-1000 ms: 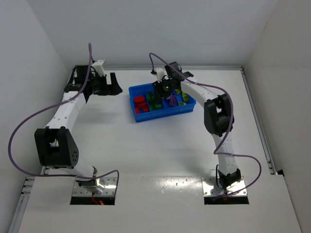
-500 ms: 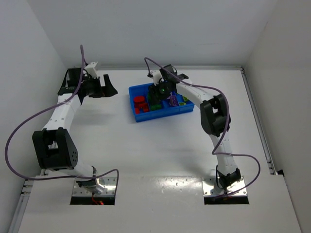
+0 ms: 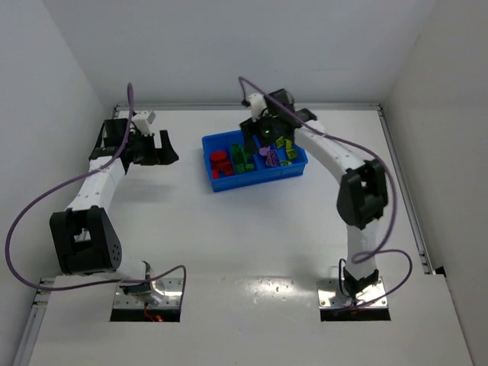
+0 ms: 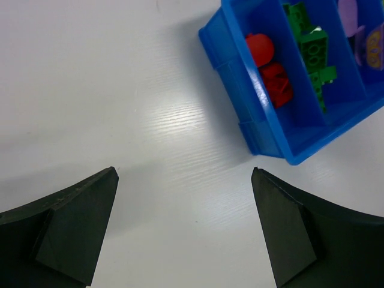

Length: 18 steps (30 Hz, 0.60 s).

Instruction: Sort the legos into containers by color

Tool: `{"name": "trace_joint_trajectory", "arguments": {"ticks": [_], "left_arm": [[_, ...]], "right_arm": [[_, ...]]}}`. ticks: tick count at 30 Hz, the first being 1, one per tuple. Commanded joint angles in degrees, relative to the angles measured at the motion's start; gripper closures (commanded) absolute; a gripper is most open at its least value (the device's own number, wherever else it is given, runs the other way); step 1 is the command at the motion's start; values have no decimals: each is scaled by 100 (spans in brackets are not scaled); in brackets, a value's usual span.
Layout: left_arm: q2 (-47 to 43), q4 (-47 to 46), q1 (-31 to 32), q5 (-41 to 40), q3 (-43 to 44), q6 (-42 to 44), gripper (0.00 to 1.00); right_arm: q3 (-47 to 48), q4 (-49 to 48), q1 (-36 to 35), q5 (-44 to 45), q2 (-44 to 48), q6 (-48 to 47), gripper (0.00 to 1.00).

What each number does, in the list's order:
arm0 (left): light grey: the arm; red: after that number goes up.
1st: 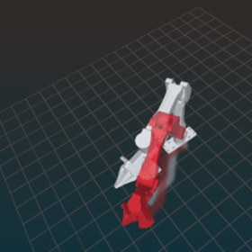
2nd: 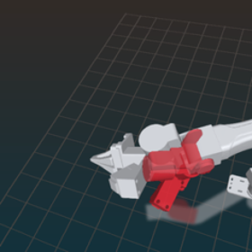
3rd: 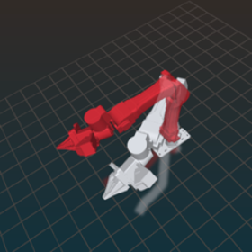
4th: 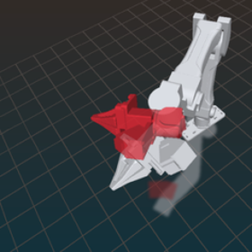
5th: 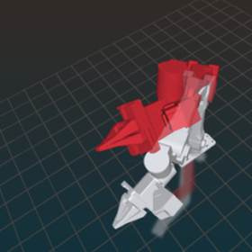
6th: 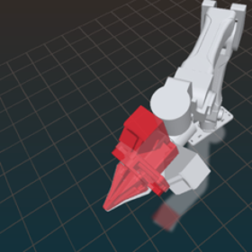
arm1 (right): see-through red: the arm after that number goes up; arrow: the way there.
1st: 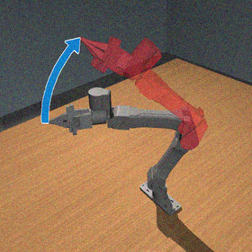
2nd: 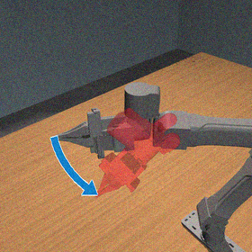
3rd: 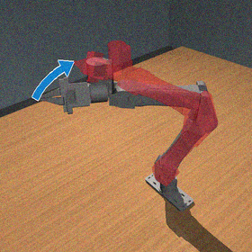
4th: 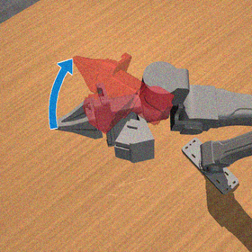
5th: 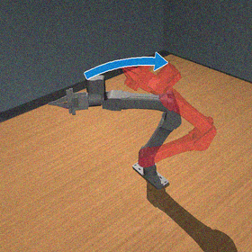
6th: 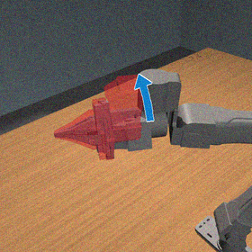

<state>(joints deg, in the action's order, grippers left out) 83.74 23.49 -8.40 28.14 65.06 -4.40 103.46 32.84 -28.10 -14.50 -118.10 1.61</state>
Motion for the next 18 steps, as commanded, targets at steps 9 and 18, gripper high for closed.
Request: {"name": "trace_joint_trajectory", "arguments": {"ticks": [9,18], "left_arm": [[-298,-714,-56,-643,-942,668,0],[37,-1284,-56,-863,-1425,1037,0]], "right_arm": [[-3286,-822,2422,105,2827,-327,33],[-4896,-1553,3126,-263,3154,-257,33]]}}
